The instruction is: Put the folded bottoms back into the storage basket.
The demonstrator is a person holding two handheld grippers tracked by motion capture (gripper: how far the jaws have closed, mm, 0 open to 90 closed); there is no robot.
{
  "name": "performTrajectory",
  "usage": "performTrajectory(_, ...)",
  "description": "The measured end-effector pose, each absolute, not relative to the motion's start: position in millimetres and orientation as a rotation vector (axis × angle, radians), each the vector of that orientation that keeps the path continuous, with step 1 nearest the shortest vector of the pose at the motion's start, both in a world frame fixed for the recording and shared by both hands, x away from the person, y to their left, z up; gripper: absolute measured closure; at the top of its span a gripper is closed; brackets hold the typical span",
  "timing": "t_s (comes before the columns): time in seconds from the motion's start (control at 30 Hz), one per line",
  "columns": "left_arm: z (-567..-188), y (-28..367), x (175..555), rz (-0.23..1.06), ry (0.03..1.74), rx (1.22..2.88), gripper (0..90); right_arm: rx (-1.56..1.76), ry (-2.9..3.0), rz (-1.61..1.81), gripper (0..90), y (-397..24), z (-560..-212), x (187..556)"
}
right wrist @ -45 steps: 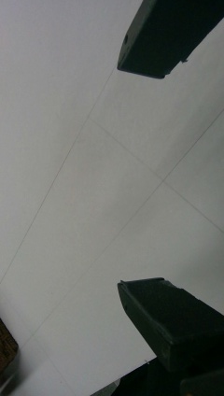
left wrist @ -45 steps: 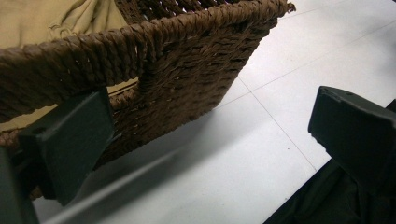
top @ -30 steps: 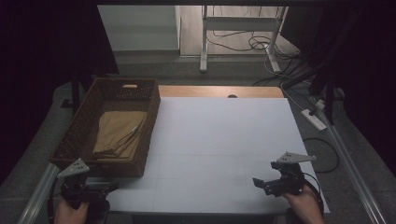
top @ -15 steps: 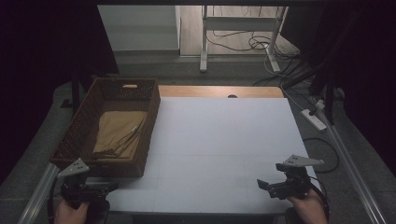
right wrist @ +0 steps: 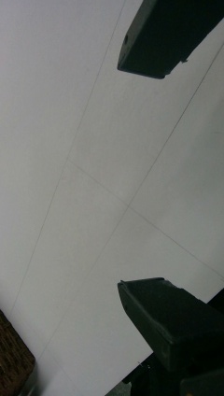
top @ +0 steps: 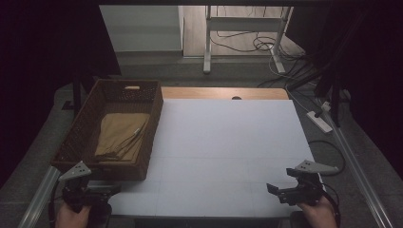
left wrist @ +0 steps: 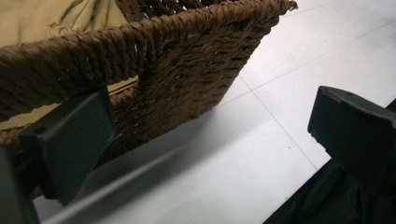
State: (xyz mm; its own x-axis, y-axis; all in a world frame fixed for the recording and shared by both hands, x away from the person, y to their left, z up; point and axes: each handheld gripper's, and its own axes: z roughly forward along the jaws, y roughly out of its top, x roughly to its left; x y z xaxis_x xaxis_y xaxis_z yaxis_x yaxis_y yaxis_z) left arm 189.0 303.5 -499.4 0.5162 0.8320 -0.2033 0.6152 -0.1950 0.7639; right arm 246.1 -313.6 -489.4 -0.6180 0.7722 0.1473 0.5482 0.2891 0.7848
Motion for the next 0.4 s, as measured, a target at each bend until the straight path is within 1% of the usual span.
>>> performTrajectory(0.4, -499.5, 304.5, 189.7, 0.31, 1.189, 1.9, 1.0, 1.205, 2.284, 1.207, 0.0, -315.4, -488.8, 241.0)
